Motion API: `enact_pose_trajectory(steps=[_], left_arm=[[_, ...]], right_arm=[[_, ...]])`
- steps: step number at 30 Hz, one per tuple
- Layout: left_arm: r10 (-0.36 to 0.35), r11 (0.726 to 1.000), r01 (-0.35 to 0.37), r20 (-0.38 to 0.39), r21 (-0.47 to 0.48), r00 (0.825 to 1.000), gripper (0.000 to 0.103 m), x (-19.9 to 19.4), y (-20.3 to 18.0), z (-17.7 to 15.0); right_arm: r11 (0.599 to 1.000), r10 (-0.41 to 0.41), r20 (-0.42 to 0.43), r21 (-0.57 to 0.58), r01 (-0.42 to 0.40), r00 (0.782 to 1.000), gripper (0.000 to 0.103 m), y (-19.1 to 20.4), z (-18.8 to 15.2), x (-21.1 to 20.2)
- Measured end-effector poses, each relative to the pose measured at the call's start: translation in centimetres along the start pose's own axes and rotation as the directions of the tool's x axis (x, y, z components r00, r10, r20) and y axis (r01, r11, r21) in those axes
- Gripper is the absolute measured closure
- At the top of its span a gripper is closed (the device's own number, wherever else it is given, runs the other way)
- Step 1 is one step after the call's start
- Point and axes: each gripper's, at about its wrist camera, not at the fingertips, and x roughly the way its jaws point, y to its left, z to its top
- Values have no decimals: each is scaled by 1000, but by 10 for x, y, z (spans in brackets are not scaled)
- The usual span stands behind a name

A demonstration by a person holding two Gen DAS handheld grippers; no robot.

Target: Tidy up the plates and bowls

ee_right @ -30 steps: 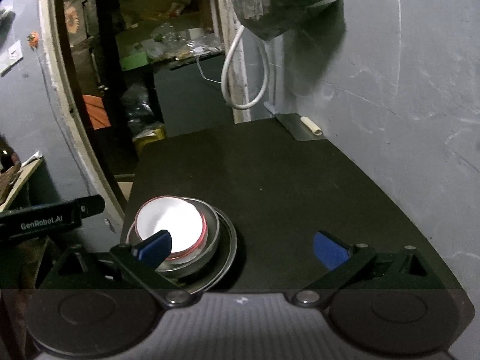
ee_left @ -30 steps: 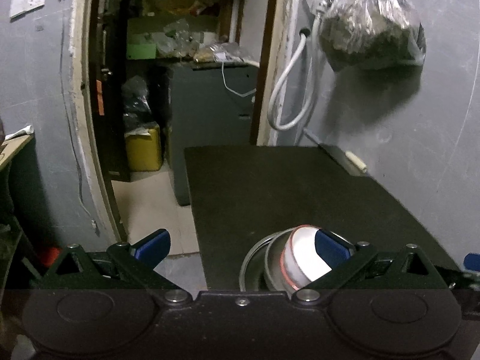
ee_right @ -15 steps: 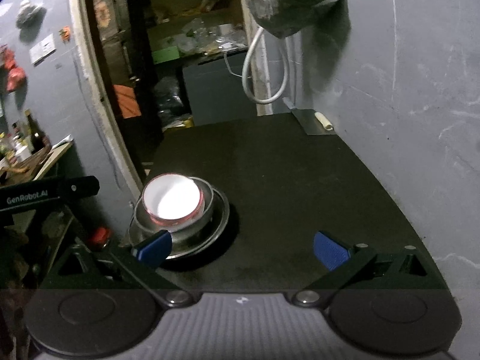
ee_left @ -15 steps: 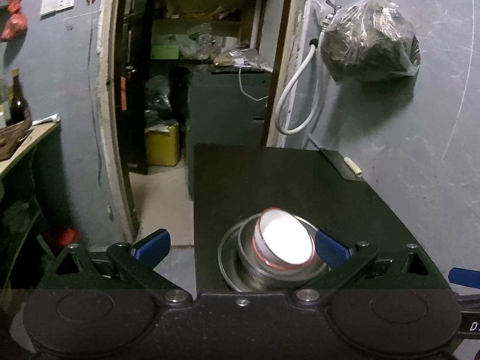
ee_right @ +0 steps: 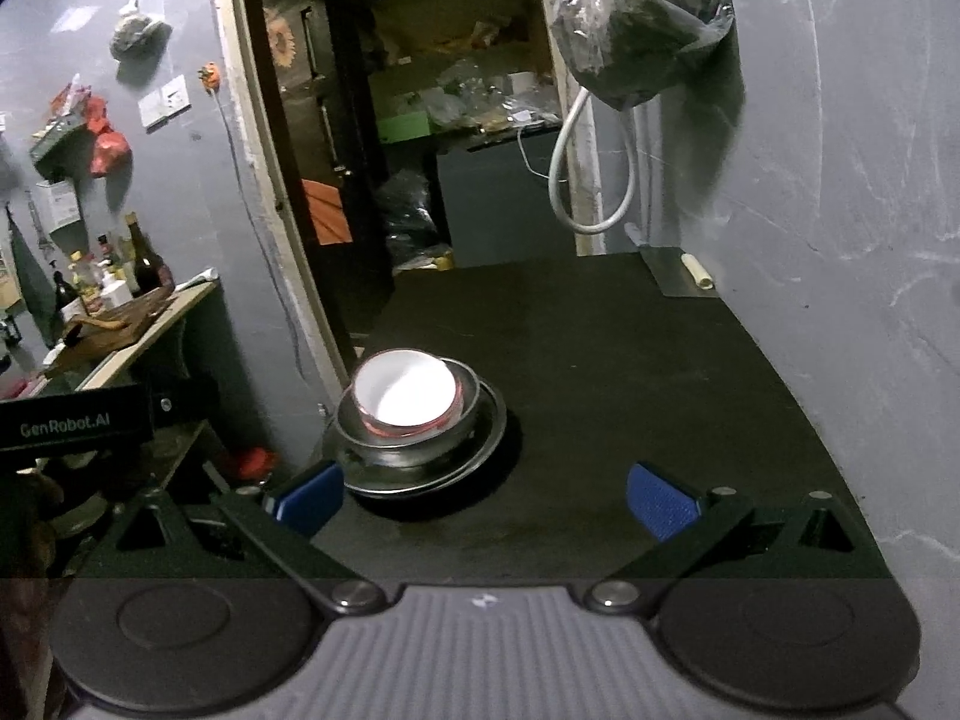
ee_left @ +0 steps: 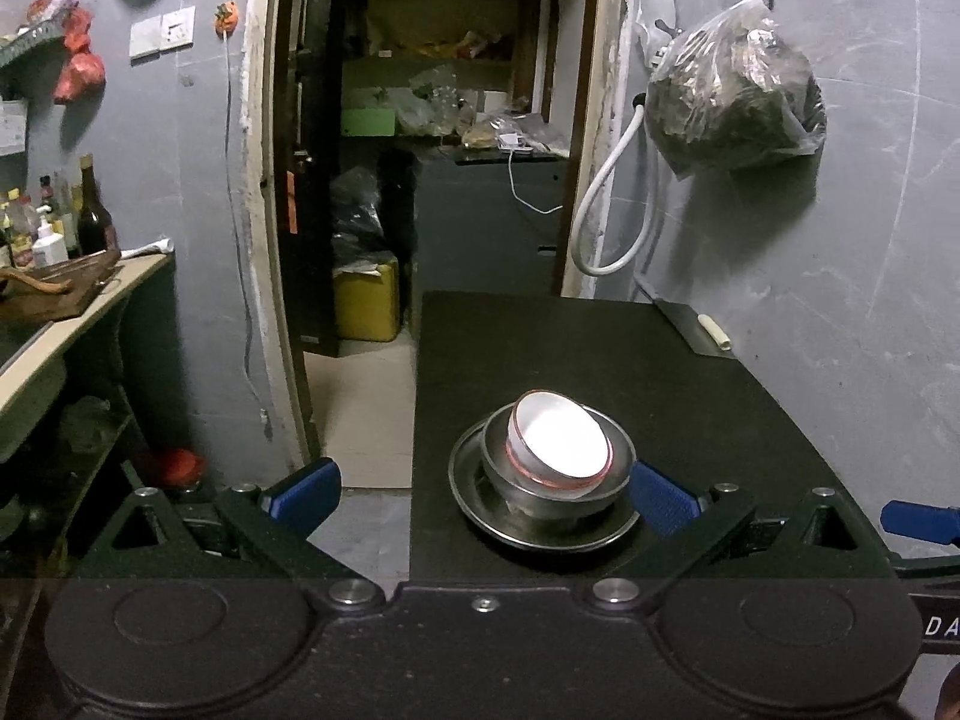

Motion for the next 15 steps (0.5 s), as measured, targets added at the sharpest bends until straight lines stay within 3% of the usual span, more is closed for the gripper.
enact_pose_trajectory(steps=[15], left_arm=[[18,999,-17,-5,45,1000,1,-34,-3,-9]], right_arm=[[998,4,16,57,-5,1000,0,-3,-16,-23]])
